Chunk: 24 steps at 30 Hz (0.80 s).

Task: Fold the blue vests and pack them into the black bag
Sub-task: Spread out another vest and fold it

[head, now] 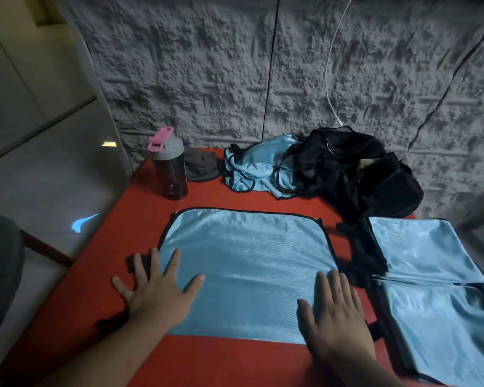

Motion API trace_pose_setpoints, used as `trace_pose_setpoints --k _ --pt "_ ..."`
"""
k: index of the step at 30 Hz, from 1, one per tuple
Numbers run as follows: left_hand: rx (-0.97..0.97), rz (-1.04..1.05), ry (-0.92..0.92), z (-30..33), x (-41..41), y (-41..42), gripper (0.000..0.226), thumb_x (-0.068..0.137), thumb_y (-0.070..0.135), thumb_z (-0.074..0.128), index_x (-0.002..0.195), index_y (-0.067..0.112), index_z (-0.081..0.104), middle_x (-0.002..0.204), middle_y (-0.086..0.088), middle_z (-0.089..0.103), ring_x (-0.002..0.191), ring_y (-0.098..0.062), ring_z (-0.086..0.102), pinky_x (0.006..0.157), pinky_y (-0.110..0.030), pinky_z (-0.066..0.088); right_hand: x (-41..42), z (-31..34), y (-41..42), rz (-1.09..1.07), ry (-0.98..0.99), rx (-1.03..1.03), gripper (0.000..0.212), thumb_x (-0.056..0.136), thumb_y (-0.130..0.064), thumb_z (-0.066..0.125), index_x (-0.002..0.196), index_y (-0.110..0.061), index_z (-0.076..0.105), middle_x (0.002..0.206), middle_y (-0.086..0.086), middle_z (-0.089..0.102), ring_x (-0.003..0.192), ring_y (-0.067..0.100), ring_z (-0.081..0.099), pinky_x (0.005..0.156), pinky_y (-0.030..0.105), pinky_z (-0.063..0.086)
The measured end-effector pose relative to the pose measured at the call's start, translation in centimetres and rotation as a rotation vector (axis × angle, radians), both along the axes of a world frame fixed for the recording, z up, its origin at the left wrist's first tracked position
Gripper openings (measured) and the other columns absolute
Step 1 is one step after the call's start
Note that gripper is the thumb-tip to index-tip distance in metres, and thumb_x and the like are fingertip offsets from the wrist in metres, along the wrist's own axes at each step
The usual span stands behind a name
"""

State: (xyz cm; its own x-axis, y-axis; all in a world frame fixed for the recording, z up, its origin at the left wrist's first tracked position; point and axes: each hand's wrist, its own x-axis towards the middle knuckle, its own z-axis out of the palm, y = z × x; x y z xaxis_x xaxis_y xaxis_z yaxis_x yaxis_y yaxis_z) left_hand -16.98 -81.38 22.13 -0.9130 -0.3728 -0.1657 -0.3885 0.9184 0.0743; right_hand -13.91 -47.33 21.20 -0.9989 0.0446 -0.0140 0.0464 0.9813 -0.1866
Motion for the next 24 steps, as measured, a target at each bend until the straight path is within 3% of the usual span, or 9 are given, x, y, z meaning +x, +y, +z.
trace_pose_setpoints --k 7,12,18,24 --pt "-0.014 -0.045 -0.063 0.8 -0.7 -1.3 0.103 0.057 0.105 -0.001 0.148 0.061 -0.014 0.169 -0.003 -0.007 0.151 -0.038 -0.021 0.106 -0.075 -0.018 -0.1 -0.3 0.0 -0.002 0.010 0.021 0.086 0.095 -0.071 0.006 0.163 -0.019 -0.002 0.169 0.006 -0.012 0.154 0.018 -0.022 0.127 0.041 -0.004" --pt "0.026 0.012 -0.003 0.1 -0.6 -2.7 0.093 0.062 0.104 0.002 0.146 0.066 -0.013 0.169 -0.003 -0.006 0.150 -0.039 -0.023 0.111 -0.070 -0.016 -0.1 -0.5 0.0 -0.018 0.016 0.020 0.086 0.094 -0.071 0.009 0.163 -0.020 0.000 0.169 0.005 -0.011 0.154 0.017 -0.021 0.127 0.040 -0.004" --pt "0.070 0.113 0.071 -0.7 -1.0 -3.1 0.088 0.073 0.096 0.005 0.152 0.058 -0.006 0.169 -0.002 -0.002 0.153 -0.036 -0.015 0.116 -0.065 -0.011 0.0 -0.4 0.0 -0.012 0.009 0.036 0.086 0.095 -0.071 0.005 0.163 -0.020 -0.004 0.169 0.005 -0.013 0.154 0.018 -0.023 0.127 0.041 -0.005" --pt "0.085 0.166 0.094 -1.3 -1.7 -3.5 0.081 0.083 0.084 0.005 0.156 0.050 -0.002 0.167 0.002 -0.020 0.152 -0.031 -0.021 0.119 -0.064 -0.008 0.0 -0.2 0.0 -0.010 0.038 0.020 0.084 0.096 -0.070 0.012 0.163 -0.020 0.004 0.171 0.006 -0.002 0.156 0.018 -0.015 0.127 0.041 -0.002"
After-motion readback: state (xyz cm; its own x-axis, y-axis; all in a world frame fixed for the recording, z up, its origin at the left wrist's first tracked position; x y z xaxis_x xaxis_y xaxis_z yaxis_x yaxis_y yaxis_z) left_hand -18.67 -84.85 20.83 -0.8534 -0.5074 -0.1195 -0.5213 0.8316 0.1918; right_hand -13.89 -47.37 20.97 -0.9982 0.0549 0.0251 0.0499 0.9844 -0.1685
